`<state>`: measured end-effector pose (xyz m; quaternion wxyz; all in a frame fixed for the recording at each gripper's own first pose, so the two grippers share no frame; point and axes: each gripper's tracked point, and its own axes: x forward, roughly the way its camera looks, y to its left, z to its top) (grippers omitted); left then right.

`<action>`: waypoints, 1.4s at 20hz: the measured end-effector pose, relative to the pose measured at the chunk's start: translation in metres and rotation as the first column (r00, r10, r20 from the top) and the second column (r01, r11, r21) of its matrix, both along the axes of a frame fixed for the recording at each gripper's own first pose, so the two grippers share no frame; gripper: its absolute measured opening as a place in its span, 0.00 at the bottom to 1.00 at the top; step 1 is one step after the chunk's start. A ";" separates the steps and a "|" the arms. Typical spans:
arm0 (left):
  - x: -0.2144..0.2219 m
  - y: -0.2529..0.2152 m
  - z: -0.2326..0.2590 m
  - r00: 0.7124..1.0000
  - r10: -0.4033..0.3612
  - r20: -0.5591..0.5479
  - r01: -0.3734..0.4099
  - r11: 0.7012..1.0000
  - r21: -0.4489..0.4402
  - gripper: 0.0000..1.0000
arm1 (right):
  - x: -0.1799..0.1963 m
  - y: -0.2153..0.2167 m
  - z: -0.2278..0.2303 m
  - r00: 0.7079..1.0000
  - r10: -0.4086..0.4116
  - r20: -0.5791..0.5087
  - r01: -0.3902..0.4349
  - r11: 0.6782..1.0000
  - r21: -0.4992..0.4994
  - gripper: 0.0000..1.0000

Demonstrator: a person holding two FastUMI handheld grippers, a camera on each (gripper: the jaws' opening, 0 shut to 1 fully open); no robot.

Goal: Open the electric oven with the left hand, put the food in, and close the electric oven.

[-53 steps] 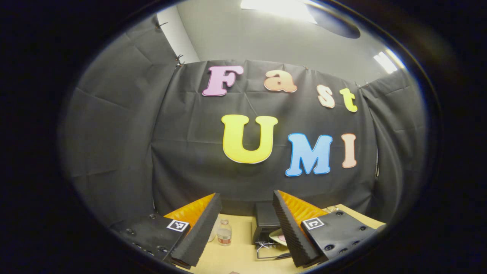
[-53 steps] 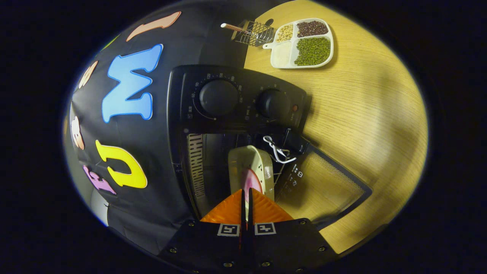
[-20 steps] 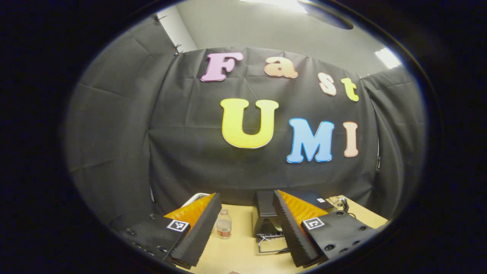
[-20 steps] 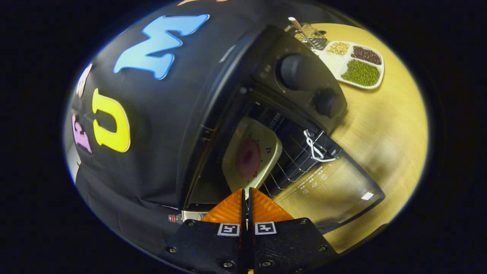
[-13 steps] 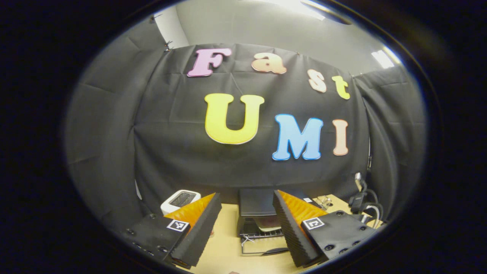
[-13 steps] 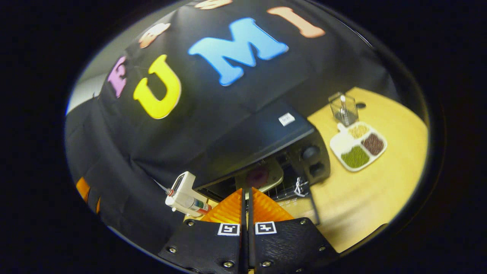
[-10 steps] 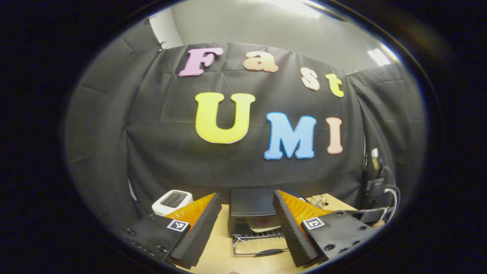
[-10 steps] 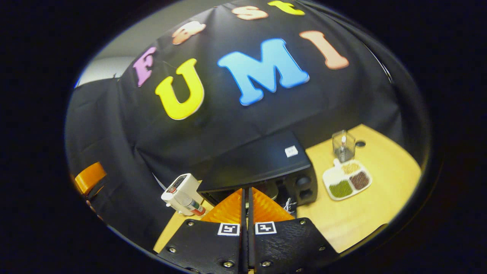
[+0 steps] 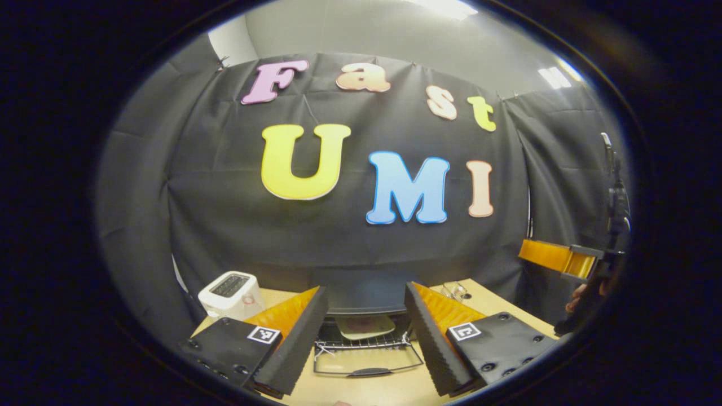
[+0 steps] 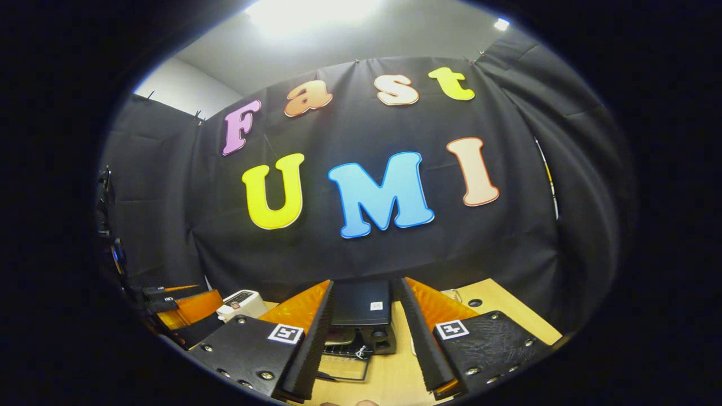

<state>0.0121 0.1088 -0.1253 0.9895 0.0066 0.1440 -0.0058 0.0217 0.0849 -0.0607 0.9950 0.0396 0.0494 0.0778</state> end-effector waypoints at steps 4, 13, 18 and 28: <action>0.004 -0.009 -0.090 0.965 0.008 -0.263 -0.007 1.000 0.004 0.94 | 0.002 -0.022 0.006 1.000 -0.010 0.024 0.010 1.000 -0.003 0.78; -0.030 -0.021 -0.246 0.763 0.023 -0.646 0.022 0.998 0.062 0.97 | 0.004 -0.057 0.027 0.996 -0.009 0.092 0.014 0.998 -0.053 0.79; -0.032 -0.017 -0.291 0.675 0.047 -0.736 0.020 0.996 0.082 0.93 | 0.002 -0.076 0.026 0.994 -0.042 0.101 0.048 0.997 -0.057 0.79; -0.023 -0.007 -0.365 0.491 0.074 -0.868 -0.078 0.996 0.041 0.98 | -0.009 -0.097 0.034 0.986 -0.058 0.157 0.071 0.994 -0.080 0.79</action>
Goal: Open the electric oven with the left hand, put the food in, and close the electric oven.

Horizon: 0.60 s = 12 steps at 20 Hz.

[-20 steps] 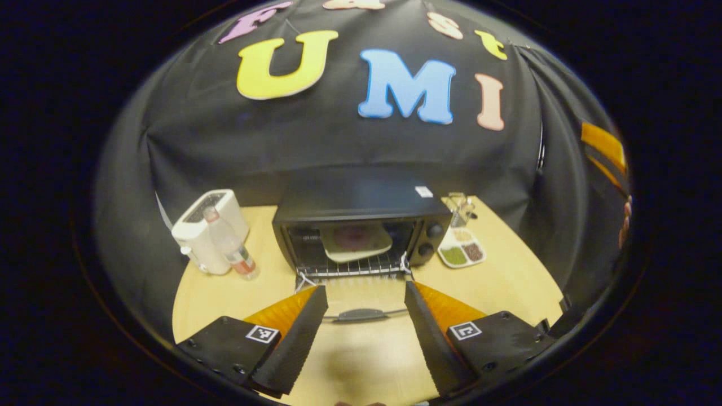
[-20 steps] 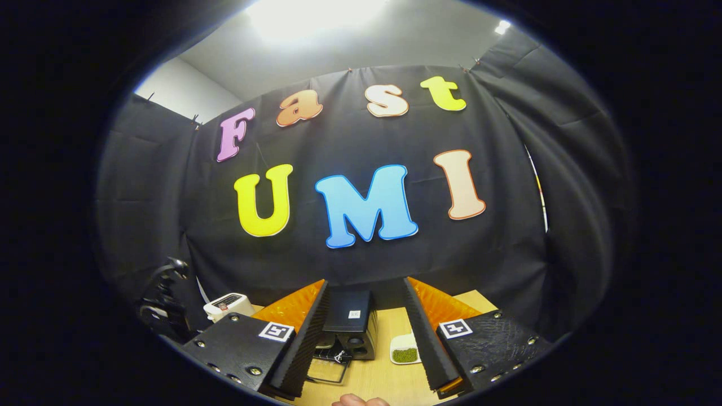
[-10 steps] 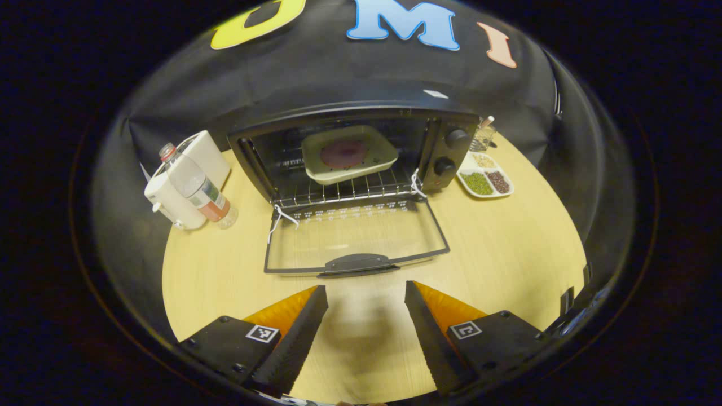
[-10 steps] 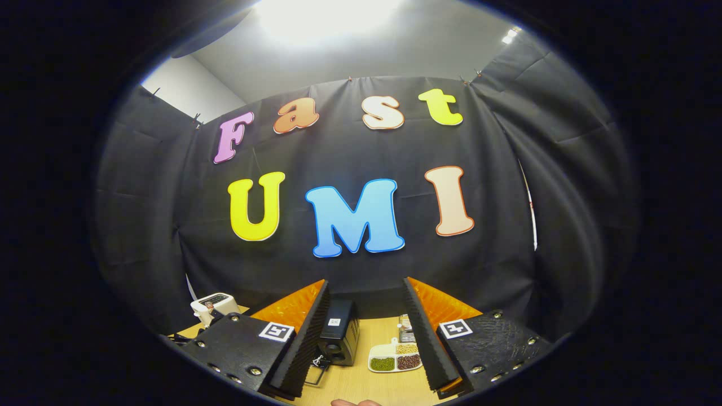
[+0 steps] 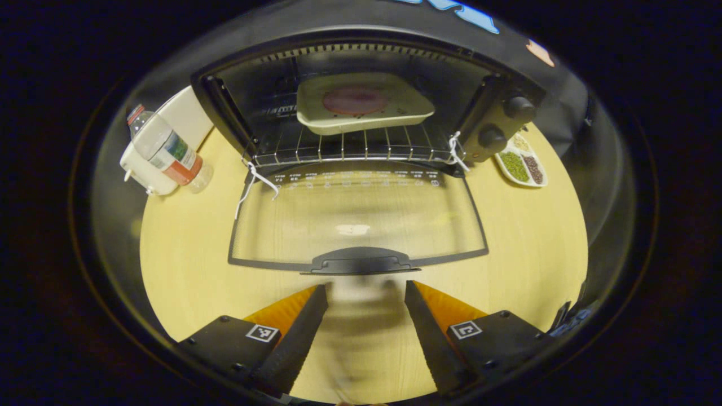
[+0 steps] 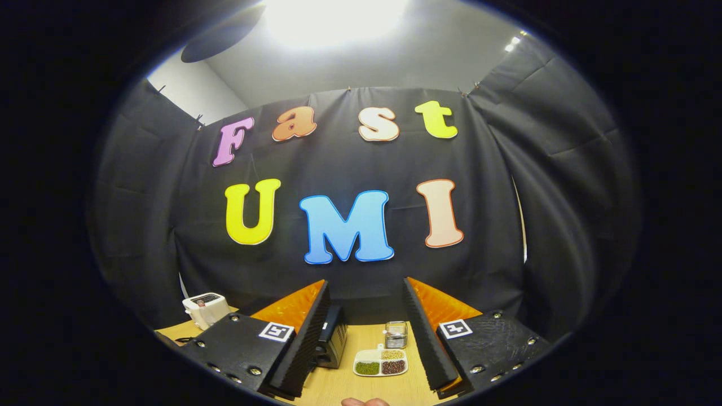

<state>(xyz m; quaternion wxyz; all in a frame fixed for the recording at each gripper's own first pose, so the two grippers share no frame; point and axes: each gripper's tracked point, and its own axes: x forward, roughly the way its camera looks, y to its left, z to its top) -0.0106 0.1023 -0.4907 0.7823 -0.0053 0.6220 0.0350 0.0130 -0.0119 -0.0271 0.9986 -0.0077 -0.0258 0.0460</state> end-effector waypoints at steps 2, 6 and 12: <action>0.002 0.002 -0.008 1.000 -0.006 -0.015 0.007 1.000 0.007 0.98 | -0.001 -0.004 0.000 1.000 -0.012 -0.004 0.012 1.000 0.005 0.79; 0.004 0.006 -0.022 0.998 -0.029 -0.050 0.031 0.999 0.036 0.94 | 0.002 -0.007 -0.005 0.999 -0.028 -0.017 0.028 1.000 0.001 0.79; 0.005 0.007 -0.026 0.998 -0.020 -0.064 0.022 0.999 0.025 0.97 | 0.004 -0.004 -0.012 0.999 -0.034 -0.039 0.035 0.999 0.007 0.79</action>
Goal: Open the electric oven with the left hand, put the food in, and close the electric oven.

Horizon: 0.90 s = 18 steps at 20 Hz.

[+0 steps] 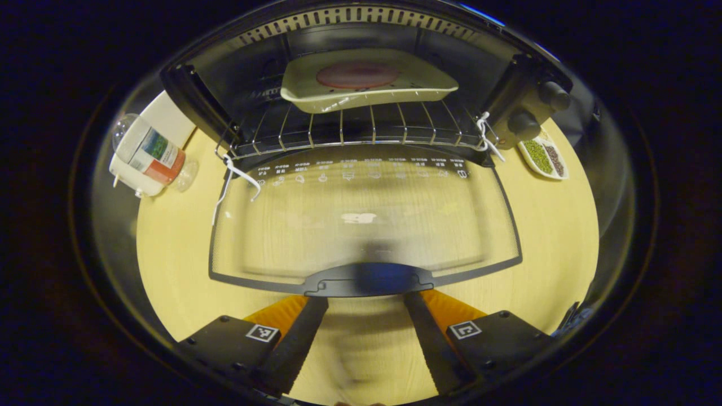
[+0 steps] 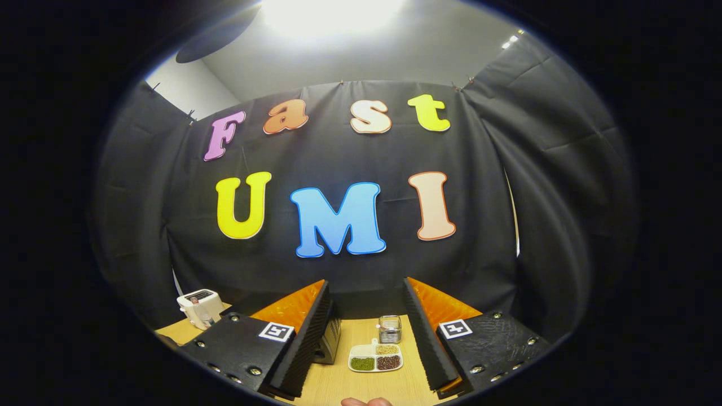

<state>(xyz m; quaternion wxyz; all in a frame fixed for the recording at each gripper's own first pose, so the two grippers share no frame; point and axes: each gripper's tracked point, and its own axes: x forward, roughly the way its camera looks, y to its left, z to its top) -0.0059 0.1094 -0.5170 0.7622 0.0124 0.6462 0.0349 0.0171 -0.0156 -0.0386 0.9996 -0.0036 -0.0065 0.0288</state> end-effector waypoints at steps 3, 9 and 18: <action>0.000 -0.001 0.007 1.000 0.003 0.022 -0.003 1.000 0.001 0.91 | 0.003 0.004 0.001 1.000 0.004 -0.004 -0.004 1.000 0.005 0.79; 0.000 -0.003 0.039 0.994 -0.019 0.112 0.019 1.000 0.003 0.94 | 0.007 0.015 0.001 1.000 0.020 -0.015 -0.019 0.999 0.045 0.78; 0.021 -0.004 0.081 0.968 -0.037 0.247 0.032 0.999 0.027 0.97 | 0.004 0.009 -0.004 0.999 0.005 -0.047 -0.002 0.998 0.064 0.79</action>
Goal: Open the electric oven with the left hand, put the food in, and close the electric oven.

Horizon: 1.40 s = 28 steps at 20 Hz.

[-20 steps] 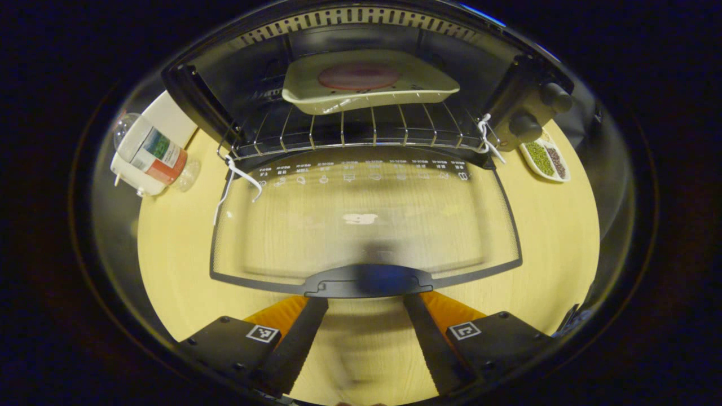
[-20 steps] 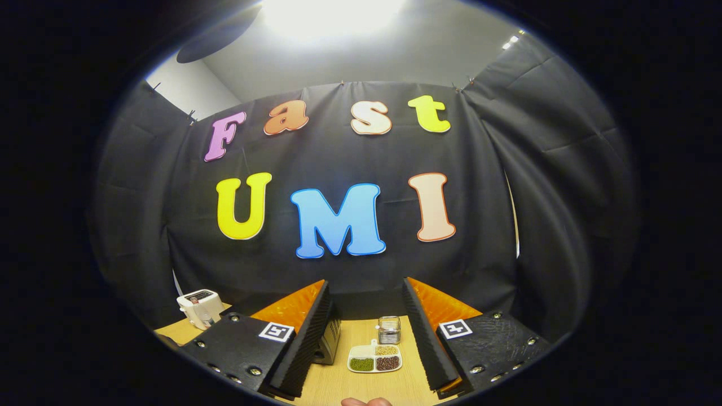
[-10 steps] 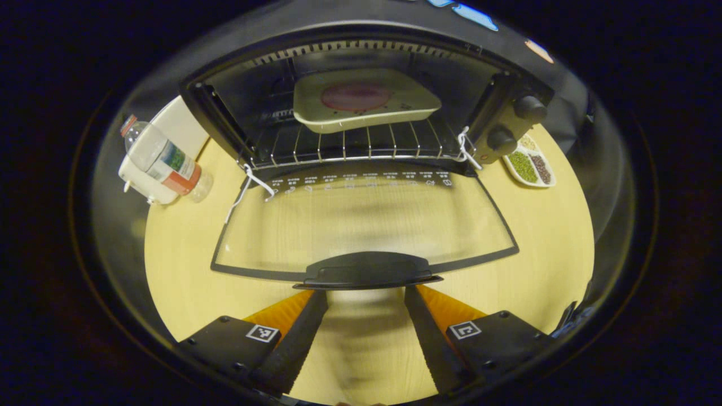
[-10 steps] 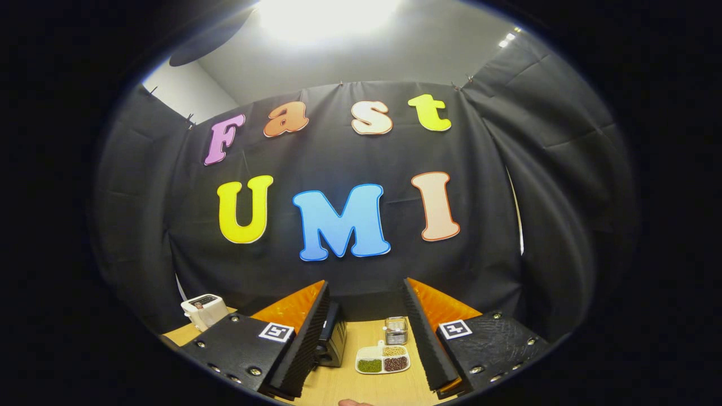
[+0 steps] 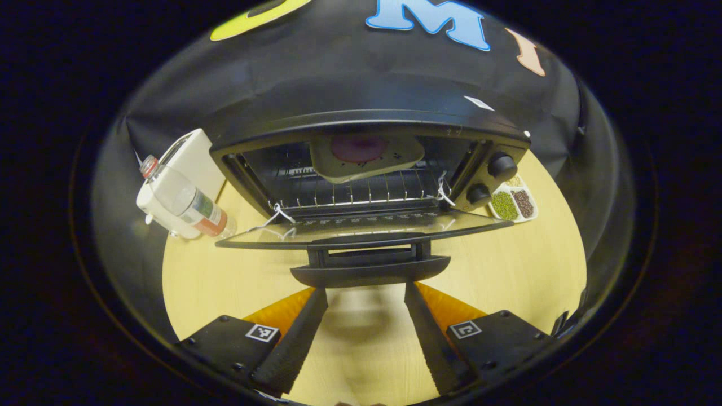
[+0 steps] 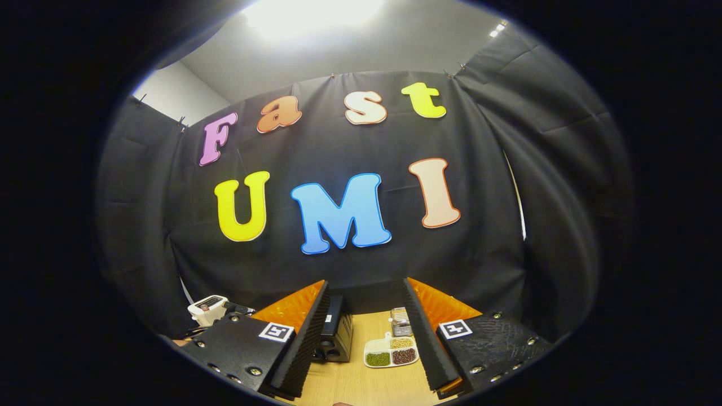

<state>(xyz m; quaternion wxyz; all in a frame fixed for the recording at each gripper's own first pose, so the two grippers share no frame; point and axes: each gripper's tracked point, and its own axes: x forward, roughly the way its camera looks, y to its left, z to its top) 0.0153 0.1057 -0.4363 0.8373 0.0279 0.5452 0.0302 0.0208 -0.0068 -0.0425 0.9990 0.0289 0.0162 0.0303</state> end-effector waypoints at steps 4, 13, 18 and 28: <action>0.013 -0.001 0.008 0.999 -0.001 0.049 0.001 1.000 0.007 0.94 | -0.005 -0.011 -0.001 1.000 -0.020 -0.002 0.020 1.000 -0.007 0.79; 0.034 -0.004 0.035 0.979 0.014 0.203 -0.019 1.000 0.020 0.92 | -0.016 -0.024 -0.011 0.999 -0.012 -0.035 0.011 1.000 -0.026 0.79; 0.041 -0.036 0.152 0.830 0.015 0.557 -0.006 1.000 -0.018 0.94 | -0.012 -0.024 -0.004 0.999 0.026 -0.020 -0.028 0.997 -0.070 0.78; -0.022 -0.106 0.376 0.424 -0.084 0.902 0.013 0.996 0.086 0.97 | -0.008 0.013 0.036 0.989 0.145 0.012 -0.145 0.989 -0.036 0.78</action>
